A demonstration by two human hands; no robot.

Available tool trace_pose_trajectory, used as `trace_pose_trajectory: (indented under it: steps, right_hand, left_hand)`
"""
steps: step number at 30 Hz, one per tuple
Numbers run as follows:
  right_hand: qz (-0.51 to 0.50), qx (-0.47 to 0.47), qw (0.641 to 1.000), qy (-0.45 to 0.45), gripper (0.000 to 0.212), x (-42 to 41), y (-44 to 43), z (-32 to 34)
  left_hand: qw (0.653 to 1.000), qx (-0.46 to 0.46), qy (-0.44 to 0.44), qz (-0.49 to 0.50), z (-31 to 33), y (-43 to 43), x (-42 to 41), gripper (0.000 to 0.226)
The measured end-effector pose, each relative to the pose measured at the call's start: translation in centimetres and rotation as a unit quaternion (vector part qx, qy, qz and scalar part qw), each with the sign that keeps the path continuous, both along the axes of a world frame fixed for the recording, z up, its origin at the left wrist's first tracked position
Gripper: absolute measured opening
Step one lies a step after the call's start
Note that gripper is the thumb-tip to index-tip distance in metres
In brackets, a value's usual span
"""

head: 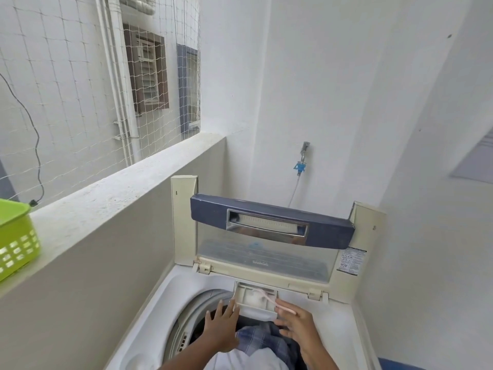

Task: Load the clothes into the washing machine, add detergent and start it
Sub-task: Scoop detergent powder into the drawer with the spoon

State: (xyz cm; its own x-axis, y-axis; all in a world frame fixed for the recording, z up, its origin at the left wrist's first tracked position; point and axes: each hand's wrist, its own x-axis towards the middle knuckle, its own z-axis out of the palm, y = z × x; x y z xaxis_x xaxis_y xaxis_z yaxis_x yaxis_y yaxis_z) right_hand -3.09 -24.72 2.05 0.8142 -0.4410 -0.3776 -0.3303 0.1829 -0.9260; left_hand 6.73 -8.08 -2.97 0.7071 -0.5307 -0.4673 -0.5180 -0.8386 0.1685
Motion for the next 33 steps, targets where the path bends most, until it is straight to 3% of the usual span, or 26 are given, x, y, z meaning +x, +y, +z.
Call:
trace_pose_trajectory:
  steps: [7, 11, 15, 20, 25, 27, 31, 33]
  right_hand:
    - [-0.019, -0.026, 0.999, -0.020, 0.022, 0.0, 0.0, -0.7]
    - [-0.065, 0.002, 0.995, -0.072, 0.015, 0.9, 0.2, 1.1]
    - [-0.051, 0.041, 0.989, -0.133, 0.009, 2.7, 2.0, 5.0]
    - [0.038, 0.084, 0.965, -0.246, 0.010, 5.6, 9.2, 12.6]
    - [0.117, 0.161, 0.928, -0.314, 0.013, 7.3, 18.9, 20.6]
    - [0.167, 0.177, 0.914, -0.324, 0.013, 7.3, 22.5, 23.0]
    - [0.258, 0.179, 0.887, -0.338, 0.012, 6.8, 28.9, 26.2]
    - [0.291, 0.167, 0.877, -0.344, 0.013, 6.6, 31.3, 27.0]
  left_hand:
    - [1.000, -0.001, -0.030, -0.007, 0.6, 1.0, -0.2, 0.069]
    - [0.989, -0.108, -0.077, 0.059, 4.1, 2.7, -0.6, 0.051]
    - [0.954, -0.234, -0.129, 0.132, 9.6, 7.4, -0.9, 0.045]
    - [0.887, -0.340, -0.223, 0.219, 18.4, 17.3, -2.9, 0.029]
    - [0.787, -0.410, -0.373, 0.269, 26.8, 26.7, -7.9, 0.025]
    - [0.751, -0.424, -0.415, 0.291, 28.4, 29.7, -9.7, 0.011]
    - [0.677, -0.415, -0.491, 0.358, 29.4, 35.1, -12.8, 0.021]
    - [0.659, -0.403, -0.499, 0.393, 29.2, 37.1, -13.7, 0.018]
